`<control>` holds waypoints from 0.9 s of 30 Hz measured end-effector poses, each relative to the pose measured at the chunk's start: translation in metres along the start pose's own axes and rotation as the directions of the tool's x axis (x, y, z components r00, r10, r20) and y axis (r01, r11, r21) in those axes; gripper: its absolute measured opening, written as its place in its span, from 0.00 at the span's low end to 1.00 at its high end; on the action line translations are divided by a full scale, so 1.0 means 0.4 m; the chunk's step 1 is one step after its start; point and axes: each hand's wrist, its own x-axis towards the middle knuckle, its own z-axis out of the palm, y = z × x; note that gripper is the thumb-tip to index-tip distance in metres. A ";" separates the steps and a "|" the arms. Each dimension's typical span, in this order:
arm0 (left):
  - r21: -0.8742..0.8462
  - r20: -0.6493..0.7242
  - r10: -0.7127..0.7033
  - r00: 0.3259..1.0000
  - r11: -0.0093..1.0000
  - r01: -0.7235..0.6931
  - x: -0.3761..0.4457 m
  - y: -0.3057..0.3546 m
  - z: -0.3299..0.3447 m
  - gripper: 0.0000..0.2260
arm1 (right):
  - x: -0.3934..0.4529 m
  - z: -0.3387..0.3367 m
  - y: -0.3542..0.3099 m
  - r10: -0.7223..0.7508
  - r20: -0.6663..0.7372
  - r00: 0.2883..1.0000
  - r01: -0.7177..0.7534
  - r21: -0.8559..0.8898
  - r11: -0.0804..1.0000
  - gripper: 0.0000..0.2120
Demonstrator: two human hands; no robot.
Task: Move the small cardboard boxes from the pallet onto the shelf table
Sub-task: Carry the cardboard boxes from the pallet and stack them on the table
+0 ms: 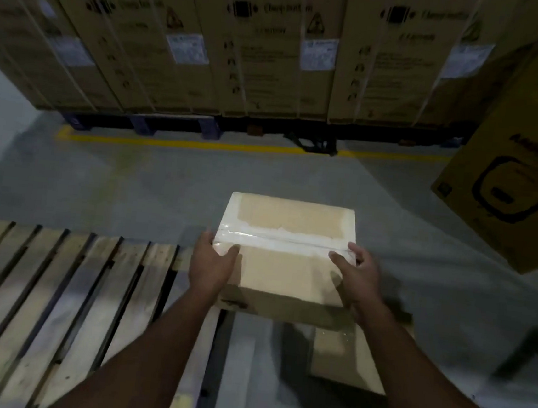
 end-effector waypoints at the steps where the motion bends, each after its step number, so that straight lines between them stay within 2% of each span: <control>1: -0.001 -0.014 0.015 1.000 1.000 -0.015 -0.018 0.045 -0.028 0.24 | -0.022 -0.025 -0.051 -0.026 0.002 1.000 0.026 -0.009 1.000 0.22; 3: -0.002 -0.026 0.032 0.999 0.999 -0.032 -0.063 0.139 -0.089 0.25 | -0.076 -0.078 -0.155 -0.067 0.011 0.998 0.067 -0.011 0.998 0.22; 7: -0.103 -0.047 0.117 0.992 0.987 -0.121 -0.207 0.350 -0.247 0.21 | -0.228 -0.220 -0.366 -0.125 0.030 0.992 0.123 0.051 0.991 0.22; 9: -0.159 -0.055 0.135 0.989 0.977 -0.142 -0.261 0.405 -0.294 0.19 | -0.286 -0.276 -0.426 -0.161 0.040 0.986 0.159 0.065 0.985 0.24; 12: -0.243 -0.068 0.161 0.985 0.955 -0.173 -0.365 0.510 -0.376 0.22 | -0.399 -0.370 -0.544 -0.223 0.021 0.975 0.220 0.090 0.971 0.24; 16: -0.312 -0.115 0.227 0.967 0.916 -0.253 -0.498 0.644 -0.455 0.18 | -0.545 -0.487 -0.670 -0.315 -0.059 0.947 0.319 0.080 0.944 0.24; 20: -0.412 -0.147 0.306 0.940 0.845 -0.340 -0.604 0.759 -0.503 0.14 | -0.701 -0.597 -0.728 -0.360 -0.159 0.919 0.375 0.084 0.923 0.26; 27: -0.500 -0.007 0.506 0.863 0.745 -0.441 -0.766 0.873 -0.551 0.14 | -0.977 -0.744 -0.695 -0.352 -0.356 0.866 0.405 0.086 0.910 0.20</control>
